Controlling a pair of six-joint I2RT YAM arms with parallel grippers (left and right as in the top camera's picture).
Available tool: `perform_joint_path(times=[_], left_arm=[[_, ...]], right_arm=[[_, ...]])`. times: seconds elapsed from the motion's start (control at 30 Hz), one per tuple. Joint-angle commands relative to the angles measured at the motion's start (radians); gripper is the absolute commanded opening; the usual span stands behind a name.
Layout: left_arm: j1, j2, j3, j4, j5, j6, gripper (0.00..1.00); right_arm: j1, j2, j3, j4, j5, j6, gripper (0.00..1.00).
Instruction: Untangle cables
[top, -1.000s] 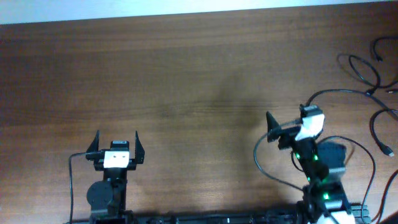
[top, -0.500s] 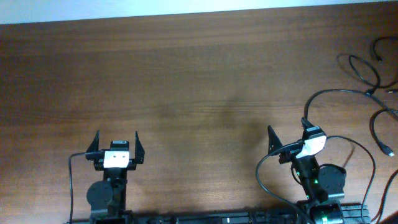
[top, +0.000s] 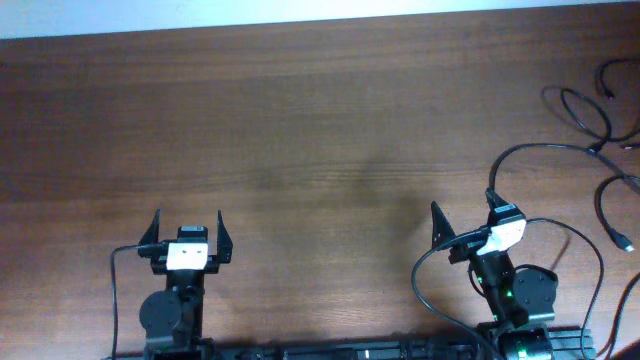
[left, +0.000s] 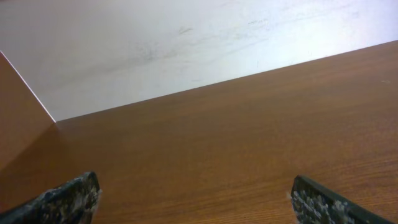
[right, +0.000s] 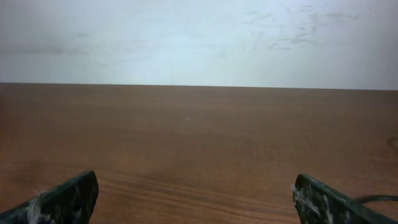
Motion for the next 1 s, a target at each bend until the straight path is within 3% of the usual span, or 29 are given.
perform_joint_path(times=[0.0,0.63,0.97], left_arm=[[0.004,-0.006,-0.003,-0.006,-0.006,-0.01,0.99],[0.004,-0.006,-0.003,-0.006,-0.006,-0.01,0.99],[0.004,-0.006,-0.003,-0.006,-0.006,-0.01,0.99]], right_arm=[[-0.004,-0.011,-0.005,-0.007,-0.008,-0.001,0.99],[-0.005,-0.011,-0.005,-0.008,0.018,-0.011,0.99],[-0.005,-0.011,-0.005,-0.024,0.179,0.037,0.99]])
